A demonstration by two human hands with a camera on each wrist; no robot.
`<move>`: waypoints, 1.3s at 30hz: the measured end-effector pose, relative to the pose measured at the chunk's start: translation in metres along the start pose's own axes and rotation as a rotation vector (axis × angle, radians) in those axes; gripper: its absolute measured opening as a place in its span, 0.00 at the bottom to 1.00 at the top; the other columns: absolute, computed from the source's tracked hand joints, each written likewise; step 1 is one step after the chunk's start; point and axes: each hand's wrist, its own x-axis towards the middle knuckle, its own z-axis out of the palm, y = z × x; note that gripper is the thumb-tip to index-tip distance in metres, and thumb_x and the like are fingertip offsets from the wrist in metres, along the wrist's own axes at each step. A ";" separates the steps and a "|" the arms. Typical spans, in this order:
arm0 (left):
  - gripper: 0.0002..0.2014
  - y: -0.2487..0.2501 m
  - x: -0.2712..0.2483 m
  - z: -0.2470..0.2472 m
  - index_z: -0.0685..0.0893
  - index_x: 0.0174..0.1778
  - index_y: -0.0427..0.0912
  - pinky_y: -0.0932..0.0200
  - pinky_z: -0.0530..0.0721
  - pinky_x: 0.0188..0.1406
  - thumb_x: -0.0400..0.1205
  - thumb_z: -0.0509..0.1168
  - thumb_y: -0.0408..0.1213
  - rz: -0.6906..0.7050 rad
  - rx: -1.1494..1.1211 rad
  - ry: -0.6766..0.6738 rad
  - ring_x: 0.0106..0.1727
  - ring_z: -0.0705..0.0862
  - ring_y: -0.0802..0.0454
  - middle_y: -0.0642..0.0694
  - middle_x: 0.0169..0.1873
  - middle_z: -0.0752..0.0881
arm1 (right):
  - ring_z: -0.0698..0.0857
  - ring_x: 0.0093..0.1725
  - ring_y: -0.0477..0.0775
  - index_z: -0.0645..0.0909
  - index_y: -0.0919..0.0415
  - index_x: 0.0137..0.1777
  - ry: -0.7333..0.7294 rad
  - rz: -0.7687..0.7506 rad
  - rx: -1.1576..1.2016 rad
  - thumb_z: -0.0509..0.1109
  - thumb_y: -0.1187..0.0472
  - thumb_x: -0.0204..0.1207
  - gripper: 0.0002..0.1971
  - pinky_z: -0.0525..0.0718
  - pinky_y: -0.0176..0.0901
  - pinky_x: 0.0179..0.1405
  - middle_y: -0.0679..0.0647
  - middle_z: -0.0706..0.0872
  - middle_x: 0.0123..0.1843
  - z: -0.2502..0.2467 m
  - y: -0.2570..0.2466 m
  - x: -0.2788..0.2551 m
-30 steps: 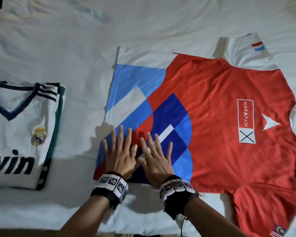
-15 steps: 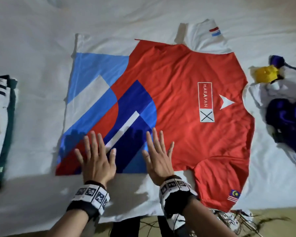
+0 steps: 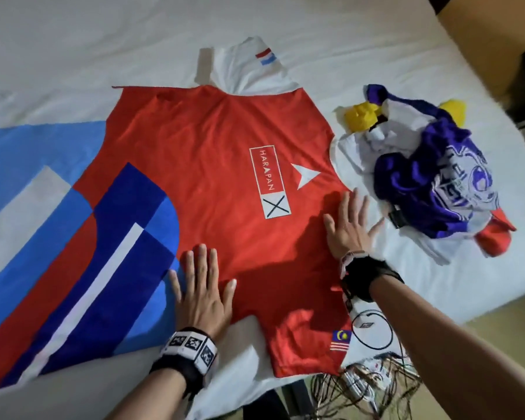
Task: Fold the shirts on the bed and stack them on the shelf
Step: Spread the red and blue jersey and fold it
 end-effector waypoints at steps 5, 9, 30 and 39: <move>0.36 0.003 -0.003 -0.005 0.52 0.86 0.43 0.30 0.46 0.81 0.85 0.39 0.61 -0.031 0.028 -0.030 0.86 0.47 0.45 0.46 0.86 0.48 | 0.36 0.85 0.51 0.43 0.48 0.86 -0.039 -0.143 -0.012 0.45 0.38 0.84 0.33 0.35 0.77 0.77 0.46 0.38 0.87 0.025 -0.004 -0.024; 0.36 0.006 -0.006 -0.008 0.48 0.86 0.44 0.31 0.42 0.81 0.85 0.37 0.60 -0.037 0.035 -0.068 0.86 0.43 0.45 0.46 0.86 0.46 | 0.37 0.86 0.57 0.45 0.57 0.87 0.042 0.158 0.073 0.48 0.40 0.85 0.35 0.38 0.83 0.74 0.55 0.39 0.87 0.010 -0.002 -0.035; 0.39 -0.025 -0.037 -0.041 0.70 0.80 0.48 0.32 0.62 0.78 0.69 0.61 0.51 0.295 -0.079 -0.189 0.83 0.60 0.44 0.48 0.82 0.65 | 0.59 0.84 0.56 0.66 0.52 0.82 -0.098 -0.670 0.065 0.58 0.68 0.56 0.45 0.60 0.61 0.81 0.54 0.62 0.85 0.047 0.016 -0.191; 0.17 -0.038 -0.024 -0.073 0.93 0.46 0.46 0.56 0.89 0.40 0.75 0.59 0.44 0.200 -0.342 0.205 0.43 0.91 0.50 0.51 0.44 0.92 | 0.85 0.35 0.64 0.85 0.57 0.42 0.152 -0.338 0.357 0.63 0.58 0.56 0.15 0.79 0.46 0.29 0.54 0.88 0.37 -0.026 0.014 -0.131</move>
